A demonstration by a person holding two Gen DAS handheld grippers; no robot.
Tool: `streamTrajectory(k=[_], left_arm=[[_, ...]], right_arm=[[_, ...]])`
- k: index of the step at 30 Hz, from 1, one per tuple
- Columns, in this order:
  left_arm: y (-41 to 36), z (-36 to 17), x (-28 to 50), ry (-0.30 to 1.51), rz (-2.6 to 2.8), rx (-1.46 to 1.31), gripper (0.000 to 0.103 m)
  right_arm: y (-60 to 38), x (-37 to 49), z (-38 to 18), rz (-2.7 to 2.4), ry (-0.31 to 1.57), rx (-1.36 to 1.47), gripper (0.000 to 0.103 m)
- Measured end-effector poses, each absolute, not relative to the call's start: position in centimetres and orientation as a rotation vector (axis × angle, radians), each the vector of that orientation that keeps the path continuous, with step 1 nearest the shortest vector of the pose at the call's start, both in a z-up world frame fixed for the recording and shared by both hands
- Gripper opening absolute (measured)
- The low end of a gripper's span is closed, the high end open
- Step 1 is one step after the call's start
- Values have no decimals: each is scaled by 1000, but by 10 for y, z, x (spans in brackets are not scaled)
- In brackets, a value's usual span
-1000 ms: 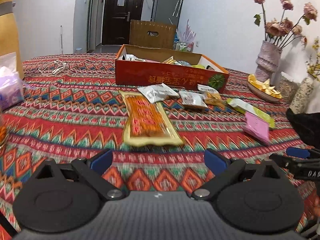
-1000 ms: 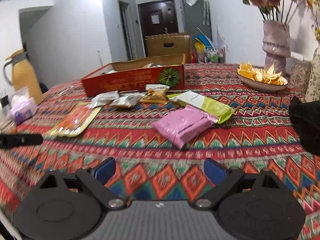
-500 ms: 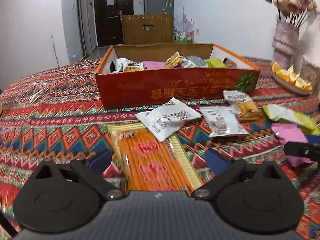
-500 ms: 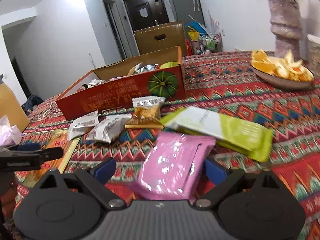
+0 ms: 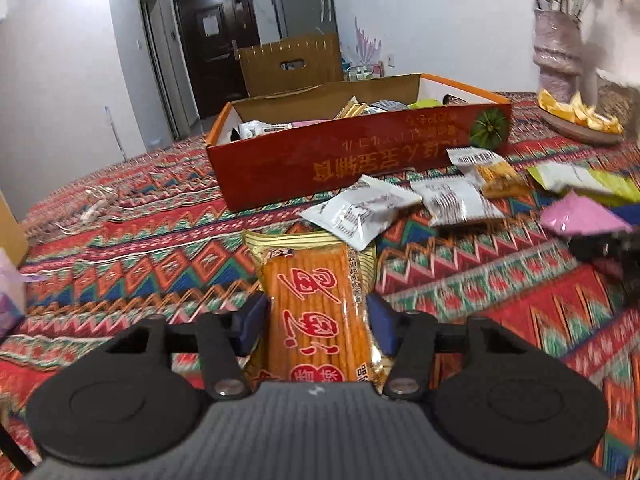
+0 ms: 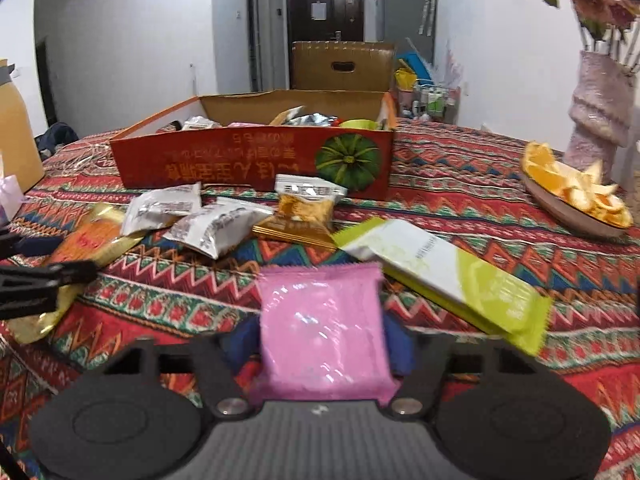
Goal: Organize snacks
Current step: 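Grasp orange stick-snack bag with left gripper while right grasps pink packet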
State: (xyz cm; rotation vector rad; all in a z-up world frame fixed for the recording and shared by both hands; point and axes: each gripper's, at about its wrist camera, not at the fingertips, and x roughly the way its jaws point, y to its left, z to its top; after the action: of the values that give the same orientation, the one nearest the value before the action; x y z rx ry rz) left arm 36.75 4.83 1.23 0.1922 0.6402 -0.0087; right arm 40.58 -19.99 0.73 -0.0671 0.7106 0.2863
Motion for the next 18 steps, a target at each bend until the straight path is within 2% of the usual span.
streamTrajectory(k=[7, 18], left_arm=[[64, 24, 310, 663, -4, 83, 42], [63, 60, 238, 558, 48, 45, 42]], right_arm=[[-199, 360, 12, 358, 718, -46, 61], [-188, 288, 37, 453, 643, -40, 61]])
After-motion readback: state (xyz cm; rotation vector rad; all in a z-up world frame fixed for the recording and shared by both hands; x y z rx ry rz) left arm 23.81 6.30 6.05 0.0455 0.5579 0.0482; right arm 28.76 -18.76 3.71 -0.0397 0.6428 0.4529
